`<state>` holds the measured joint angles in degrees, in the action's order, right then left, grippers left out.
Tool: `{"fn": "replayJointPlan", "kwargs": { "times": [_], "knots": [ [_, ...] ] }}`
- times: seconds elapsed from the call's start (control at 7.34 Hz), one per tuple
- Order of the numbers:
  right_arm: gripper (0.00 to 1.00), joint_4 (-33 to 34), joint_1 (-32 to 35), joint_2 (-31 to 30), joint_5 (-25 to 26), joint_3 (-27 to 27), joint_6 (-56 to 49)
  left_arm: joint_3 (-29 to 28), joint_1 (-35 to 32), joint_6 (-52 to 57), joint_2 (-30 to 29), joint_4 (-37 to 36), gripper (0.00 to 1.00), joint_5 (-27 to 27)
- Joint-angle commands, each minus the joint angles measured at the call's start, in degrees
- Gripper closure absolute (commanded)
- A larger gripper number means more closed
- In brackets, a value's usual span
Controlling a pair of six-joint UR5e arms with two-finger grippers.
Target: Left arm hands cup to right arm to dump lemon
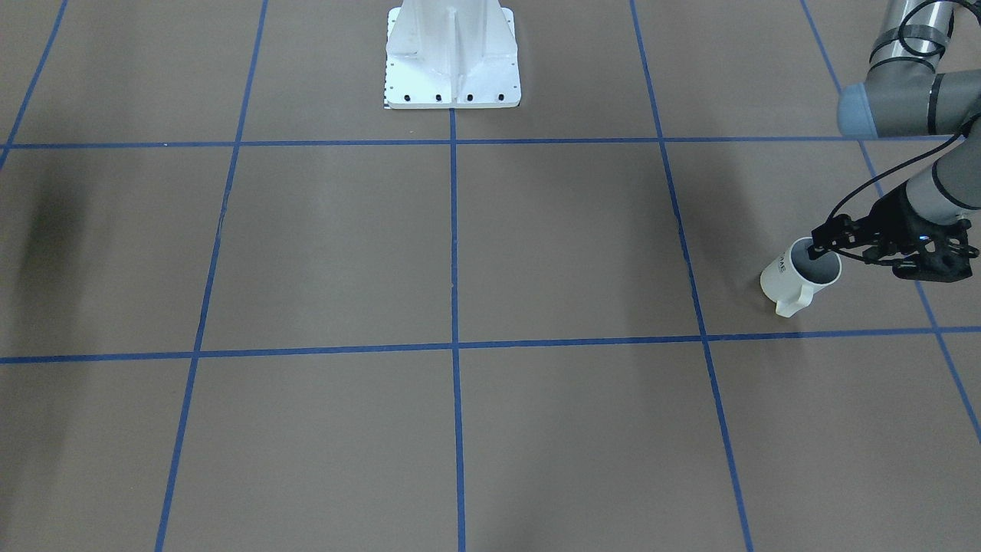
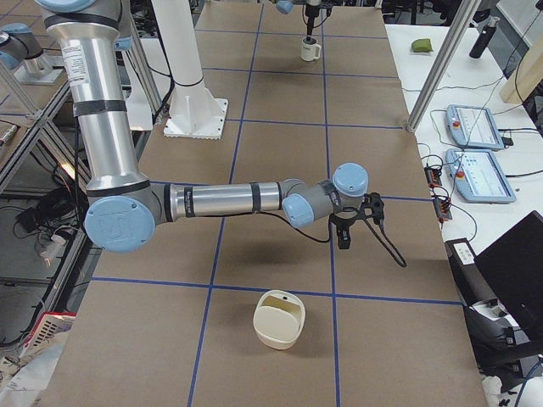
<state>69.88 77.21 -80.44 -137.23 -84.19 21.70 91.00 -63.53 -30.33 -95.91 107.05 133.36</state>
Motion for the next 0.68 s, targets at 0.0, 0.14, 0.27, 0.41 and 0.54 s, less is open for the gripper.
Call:
{"fn": "replayJointPlan", "kwargs": {
  "times": [0.0, 0.14, 0.27, 0.41, 0.54],
  "knots": [
    [0.0, 0.0, -0.8, 0.3, 0.2, 0.5, 0.1, -2.6, 0.9, -0.2, -0.9, 0.1, 0.34, 0.0],
    [0.0, 0.0, -1.0, 0.4, 0.3, 0.6, 0.1, -2.5, 1.0, -0.2, -1.0, 0.0, 0.95, 0.4],
    [0.0, 0.0, -1.0, 0.7, 0.3, 0.6, 0.1, -2.2, 1.0, -0.3, -1.1, -0.9, 1.0, 1.1],
    [0.0, 0.0, -1.6, 1.0, 0.3, 0.4, 0.2, -1.9, 1.0, -0.4, -1.5, -1.3, 1.0, 5.0],
    [0.0, 0.0, -2.2, 2.2, 0.3, 0.3, 1.4, -0.7, 0.3, -1.5, -3.6, -4.9, 1.0, 8.2]
  ]
}}
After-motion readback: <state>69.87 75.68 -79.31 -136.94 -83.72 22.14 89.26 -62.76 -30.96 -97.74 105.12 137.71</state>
